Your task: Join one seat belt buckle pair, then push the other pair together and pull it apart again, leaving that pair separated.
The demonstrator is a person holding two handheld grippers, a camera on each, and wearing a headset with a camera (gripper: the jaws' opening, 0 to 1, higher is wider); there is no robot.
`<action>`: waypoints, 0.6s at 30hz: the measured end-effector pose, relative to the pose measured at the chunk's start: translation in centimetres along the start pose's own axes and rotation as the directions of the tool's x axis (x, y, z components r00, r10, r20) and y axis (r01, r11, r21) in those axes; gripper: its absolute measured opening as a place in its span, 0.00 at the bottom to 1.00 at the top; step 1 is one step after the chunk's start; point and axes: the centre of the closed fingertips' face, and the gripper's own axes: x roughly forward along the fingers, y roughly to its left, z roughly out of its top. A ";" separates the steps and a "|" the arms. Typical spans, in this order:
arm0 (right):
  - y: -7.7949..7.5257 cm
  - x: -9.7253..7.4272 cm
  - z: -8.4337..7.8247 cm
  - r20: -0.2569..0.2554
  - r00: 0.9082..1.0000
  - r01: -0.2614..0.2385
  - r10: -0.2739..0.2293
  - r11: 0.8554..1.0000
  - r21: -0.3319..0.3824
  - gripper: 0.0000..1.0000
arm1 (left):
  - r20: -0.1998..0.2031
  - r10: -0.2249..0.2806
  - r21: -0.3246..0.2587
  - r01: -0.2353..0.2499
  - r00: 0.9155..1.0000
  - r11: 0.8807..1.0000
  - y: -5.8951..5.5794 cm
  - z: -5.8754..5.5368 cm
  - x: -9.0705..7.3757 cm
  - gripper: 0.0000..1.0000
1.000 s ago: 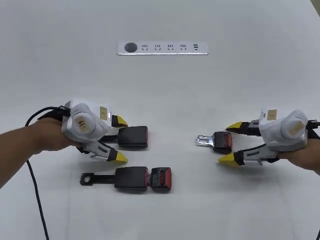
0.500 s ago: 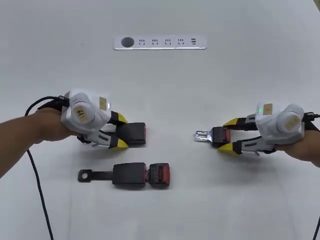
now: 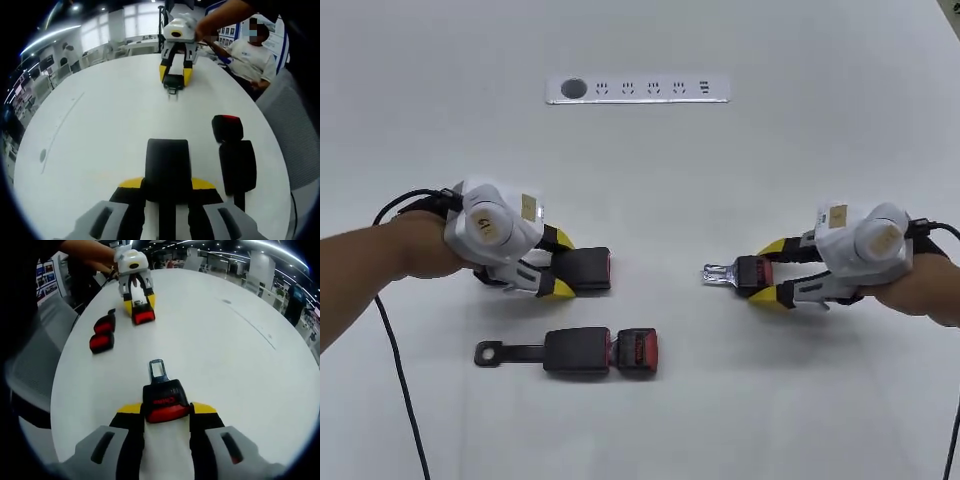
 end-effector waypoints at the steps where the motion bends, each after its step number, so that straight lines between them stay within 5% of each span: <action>1: 0.1 0.1 0.2 0.000 1.000 -0.002 0.002 1.000 -0.003 0.34 | -0.001 0.001 -0.002 -0.001 1.000 1.000 0.0 0.0 0.0 0.34; 18: 1.7 3.4 3.5 0.007 0.999 -0.036 0.037 0.998 -0.057 0.33 | -0.045 -0.020 0.019 0.021 0.999 1.000 -0.1 -0.1 0.1 0.33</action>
